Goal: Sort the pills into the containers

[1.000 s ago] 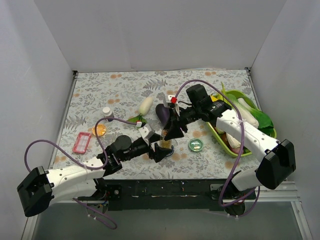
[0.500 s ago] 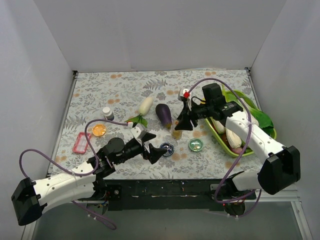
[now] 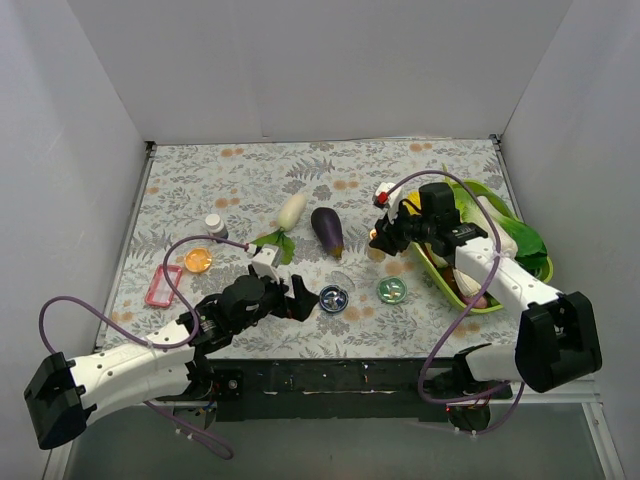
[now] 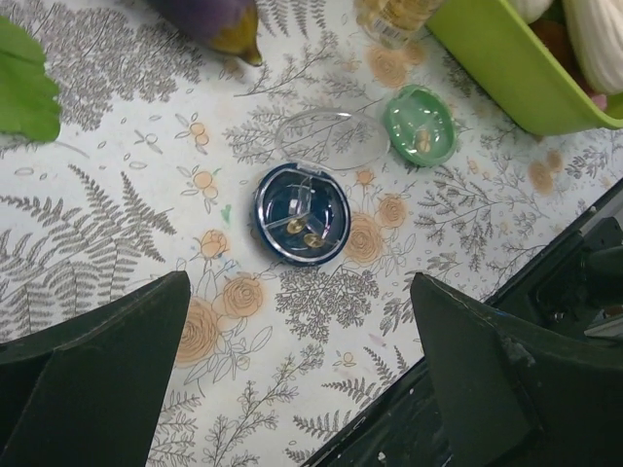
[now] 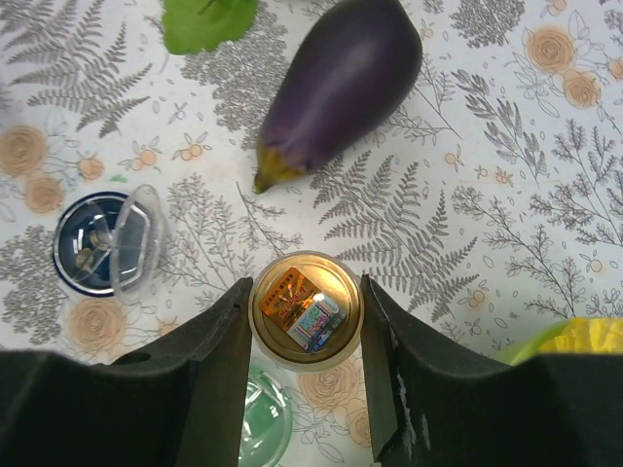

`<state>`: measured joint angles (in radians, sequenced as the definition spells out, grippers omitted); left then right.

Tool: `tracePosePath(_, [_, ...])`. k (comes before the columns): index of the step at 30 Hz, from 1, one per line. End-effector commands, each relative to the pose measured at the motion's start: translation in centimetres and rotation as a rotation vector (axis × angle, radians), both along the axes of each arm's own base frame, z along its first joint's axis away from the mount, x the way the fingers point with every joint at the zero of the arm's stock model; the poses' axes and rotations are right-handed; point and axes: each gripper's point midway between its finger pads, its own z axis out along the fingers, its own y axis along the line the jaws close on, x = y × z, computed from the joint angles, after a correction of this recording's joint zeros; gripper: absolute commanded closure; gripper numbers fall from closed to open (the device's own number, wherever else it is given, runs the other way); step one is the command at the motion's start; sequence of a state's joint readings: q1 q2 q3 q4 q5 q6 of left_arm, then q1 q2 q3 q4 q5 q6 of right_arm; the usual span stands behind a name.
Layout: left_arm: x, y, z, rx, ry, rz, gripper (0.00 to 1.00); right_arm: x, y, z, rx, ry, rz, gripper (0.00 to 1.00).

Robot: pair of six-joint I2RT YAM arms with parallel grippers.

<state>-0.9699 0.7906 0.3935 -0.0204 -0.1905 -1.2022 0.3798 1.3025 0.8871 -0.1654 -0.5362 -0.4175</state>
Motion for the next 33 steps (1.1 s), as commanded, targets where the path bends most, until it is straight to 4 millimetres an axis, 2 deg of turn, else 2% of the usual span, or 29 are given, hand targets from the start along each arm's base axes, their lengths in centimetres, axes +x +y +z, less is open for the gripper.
tracePosePath(1, [0.6,1.0,0.2,-0.026,0.07,0.111,0.02,3.1,-0.3,0.1,-0.03,-0.125,-0.049,0.98])
tracePosePath(12, [0.0,1.7,-1.6,-0.074,0.167,0.162,0.02,4.0,-1.8,-3.1,-0.092,-0.08,-0.107,0.95])
tracePosePath(13, [0.0,1.7,-1.6,-0.075,0.171,0.159,0.02,4.5,-1.8,-2.8,-0.081,-0.097,-0.117,0.95])
tracePosePath(16, [0.0,1.6,-2.0,-0.076,0.191,0.161,0.02,4.8,-2.2,-3.7,-0.087,-0.069,-0.13,0.92])
tracePosePath(19, [-0.1,1.5,-2.8,-0.073,0.231,0.16,0.02,4.7,-2.3,-4.1,-0.087,-0.044,-0.127,0.81])
tracePosePath(20, [-0.3,1.4,-3.3,-0.068,0.25,0.148,0.02,4.8,-2.0,-3.5,-0.074,-0.059,-0.107,0.71])
tracePosePath(22, [-0.2,1.4,-3.7,-0.078,0.277,0.154,0.02,3.8,-1.9,-3.4,-0.068,-0.038,-0.077,0.6])
tracePosePath(23, [-0.4,1.2,-3.8,-0.091,0.29,0.139,0.02,3.7,-1.8,-3.0,-0.062,-0.046,-0.072,0.47])
tracePosePath(24, [-0.3,1.4,-4.4,-0.087,0.309,0.148,0.02,3.5,-1.9,-2.3,-0.057,-0.07,-0.068,0.43])
tracePosePath(26, [-0.2,1.1,-4.5,-0.11,0.325,0.139,0.04,3.1,-1.8,-1.3,-0.046,-0.085,-0.053,0.33])
tracePosePath(31, [-0.4,1.0,-5.7,-0.114,0.375,0.126,0.07,1.7,-1.3,0.6,-0.02,-0.095,0.004,0.31])
tracePosePath(33, [-0.4,0.4,-5.3,-0.143,0.377,0.099,0.11,0.8,-0.8,1.1,0.007,-0.088,0.048,0.32])
